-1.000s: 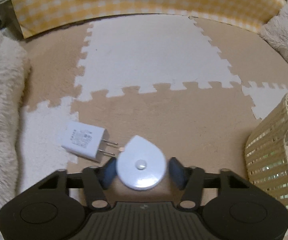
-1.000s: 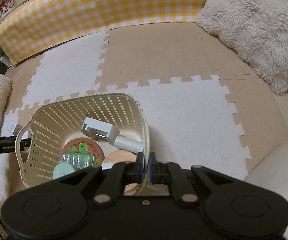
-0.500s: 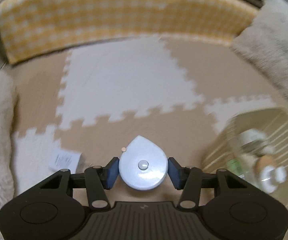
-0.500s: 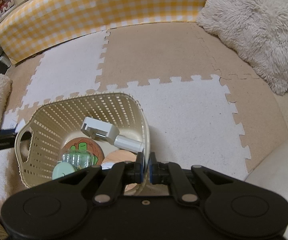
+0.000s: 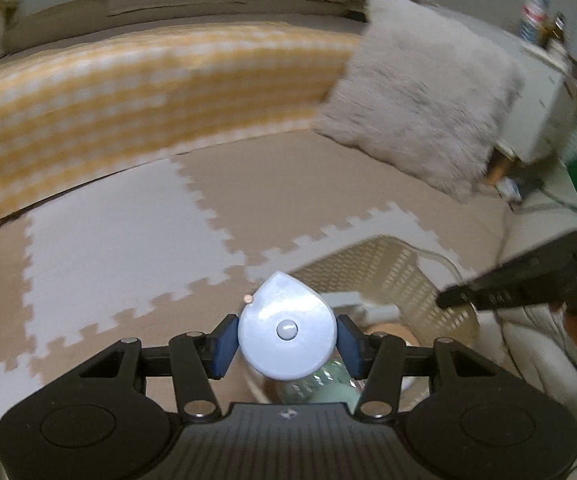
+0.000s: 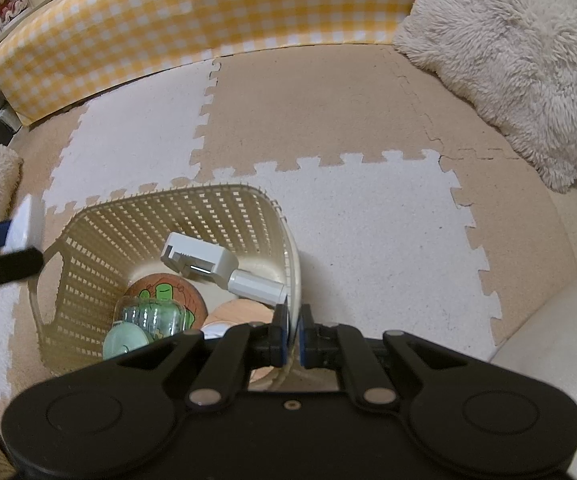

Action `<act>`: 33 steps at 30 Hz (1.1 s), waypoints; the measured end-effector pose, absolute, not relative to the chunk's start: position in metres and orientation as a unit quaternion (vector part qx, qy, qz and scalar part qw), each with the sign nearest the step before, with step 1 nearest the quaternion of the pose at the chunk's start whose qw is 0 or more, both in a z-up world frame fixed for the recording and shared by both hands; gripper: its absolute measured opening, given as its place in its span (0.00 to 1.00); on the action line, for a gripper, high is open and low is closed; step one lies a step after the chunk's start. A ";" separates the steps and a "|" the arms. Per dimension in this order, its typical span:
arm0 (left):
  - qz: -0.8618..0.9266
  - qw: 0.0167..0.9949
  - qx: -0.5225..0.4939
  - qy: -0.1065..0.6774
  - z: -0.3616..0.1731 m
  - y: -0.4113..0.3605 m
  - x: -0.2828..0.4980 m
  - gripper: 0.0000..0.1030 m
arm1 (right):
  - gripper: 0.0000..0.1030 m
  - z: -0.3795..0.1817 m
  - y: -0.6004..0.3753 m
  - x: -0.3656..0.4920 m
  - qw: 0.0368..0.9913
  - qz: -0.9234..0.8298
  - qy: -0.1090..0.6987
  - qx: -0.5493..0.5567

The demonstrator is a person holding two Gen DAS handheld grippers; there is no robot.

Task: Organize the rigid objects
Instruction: 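Carry the white round case with the left tool into the basket and release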

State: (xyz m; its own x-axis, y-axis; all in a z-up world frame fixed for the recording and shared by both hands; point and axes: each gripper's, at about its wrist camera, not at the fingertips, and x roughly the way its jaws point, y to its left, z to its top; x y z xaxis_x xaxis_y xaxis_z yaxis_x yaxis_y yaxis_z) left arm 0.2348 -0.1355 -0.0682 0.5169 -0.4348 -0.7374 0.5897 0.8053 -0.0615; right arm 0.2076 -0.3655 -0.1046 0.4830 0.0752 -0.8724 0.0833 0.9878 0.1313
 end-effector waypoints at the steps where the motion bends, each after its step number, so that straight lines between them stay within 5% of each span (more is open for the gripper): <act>1: -0.302 0.862 0.111 0.393 -0.071 -0.142 0.233 0.51 | 0.06 -0.105 -0.366 0.207 0.858 -0.002 0.508 0.078; 13: -0.311 0.850 0.207 0.370 -0.098 -0.165 0.234 0.51 | 0.06 -0.105 -0.366 0.208 0.858 -0.002 0.508 0.077; 33: -0.320 0.838 0.184 0.401 -0.101 -0.162 0.234 0.53 | 0.06 -0.105 -0.366 0.207 0.858 -0.002 0.508 0.077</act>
